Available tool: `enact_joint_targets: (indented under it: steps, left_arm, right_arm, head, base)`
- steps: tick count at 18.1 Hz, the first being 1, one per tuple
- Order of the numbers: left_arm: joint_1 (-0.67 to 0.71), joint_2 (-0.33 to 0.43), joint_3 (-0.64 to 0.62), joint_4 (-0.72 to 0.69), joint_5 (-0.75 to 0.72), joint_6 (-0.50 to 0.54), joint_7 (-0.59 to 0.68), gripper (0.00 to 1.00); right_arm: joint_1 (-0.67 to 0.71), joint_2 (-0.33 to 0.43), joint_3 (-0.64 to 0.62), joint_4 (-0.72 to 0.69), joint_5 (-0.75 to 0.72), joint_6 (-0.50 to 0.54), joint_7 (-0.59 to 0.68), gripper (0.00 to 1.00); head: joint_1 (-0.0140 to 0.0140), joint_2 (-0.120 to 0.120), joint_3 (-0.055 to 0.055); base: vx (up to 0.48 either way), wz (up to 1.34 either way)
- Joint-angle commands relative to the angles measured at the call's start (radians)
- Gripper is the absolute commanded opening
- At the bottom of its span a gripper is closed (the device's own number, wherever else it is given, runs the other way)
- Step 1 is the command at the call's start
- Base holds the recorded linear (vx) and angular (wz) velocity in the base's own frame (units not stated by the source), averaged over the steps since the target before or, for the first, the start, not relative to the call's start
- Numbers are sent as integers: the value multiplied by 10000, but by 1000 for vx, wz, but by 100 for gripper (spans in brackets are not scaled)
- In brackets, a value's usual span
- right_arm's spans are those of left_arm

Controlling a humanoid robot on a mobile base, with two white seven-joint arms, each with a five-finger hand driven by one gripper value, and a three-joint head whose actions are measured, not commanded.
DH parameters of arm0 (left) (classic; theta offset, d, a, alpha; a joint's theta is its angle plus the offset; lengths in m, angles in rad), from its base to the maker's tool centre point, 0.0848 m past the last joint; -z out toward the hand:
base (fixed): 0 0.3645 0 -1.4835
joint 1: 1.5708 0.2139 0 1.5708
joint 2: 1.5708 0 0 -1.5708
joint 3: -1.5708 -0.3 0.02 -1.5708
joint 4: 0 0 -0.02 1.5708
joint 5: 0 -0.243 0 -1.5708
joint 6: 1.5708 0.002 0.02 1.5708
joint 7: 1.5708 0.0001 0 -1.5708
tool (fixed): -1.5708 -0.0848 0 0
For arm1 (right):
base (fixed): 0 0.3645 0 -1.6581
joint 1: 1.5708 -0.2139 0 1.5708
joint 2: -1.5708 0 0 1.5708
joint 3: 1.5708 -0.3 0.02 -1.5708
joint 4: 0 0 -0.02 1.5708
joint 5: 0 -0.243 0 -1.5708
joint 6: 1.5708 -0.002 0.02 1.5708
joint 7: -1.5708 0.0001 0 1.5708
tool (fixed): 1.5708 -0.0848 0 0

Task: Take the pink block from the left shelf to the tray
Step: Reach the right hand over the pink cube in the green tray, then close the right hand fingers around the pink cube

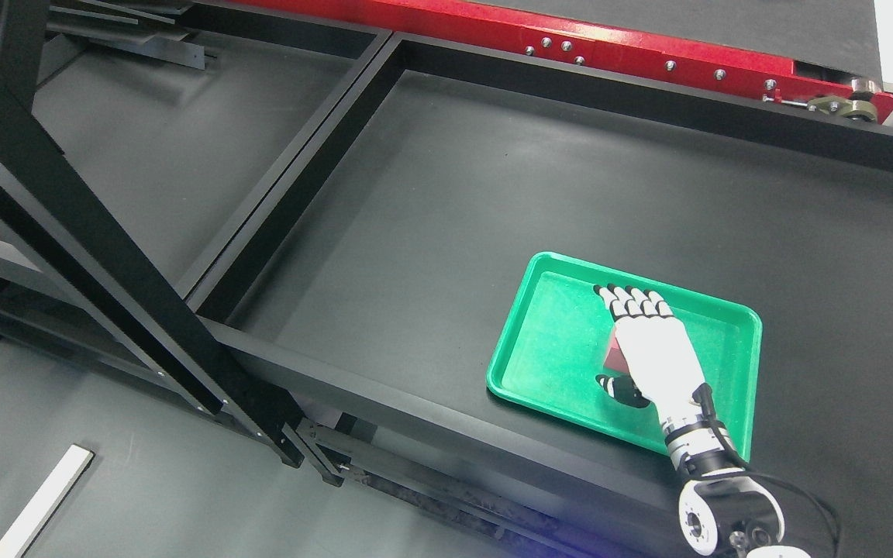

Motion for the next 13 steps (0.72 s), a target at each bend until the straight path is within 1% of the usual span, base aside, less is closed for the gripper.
enact_joint_targets:
  steps: [1,10,12,13]
  left_arm:
    - [-108,175,0,0,-15,2,5,100]
    - [-123,175,0,0,0,2,5,100]
    - [-108,175,0,0,-15,2,5,100]
    - [-108,175,0,0,-15,2,5,100]
  right_arm:
    - [-75,-322,136,546,-3,-16,363,100]
    - [-274,-429,274,1068,-3,-16,1038,99]
    - [-274,-429,274,1191,-3,-1,1070,97]
    - [-274,-429,274,1206,-3,-1,1070,94]
  head:
    - [0,0,0]
    - [0,0,0]
    - [0,0,0]
    - [0,0,0]
  base:
    - [45,-11]
    - [33,-11]
    - [25,-8]
    - [21,-3]
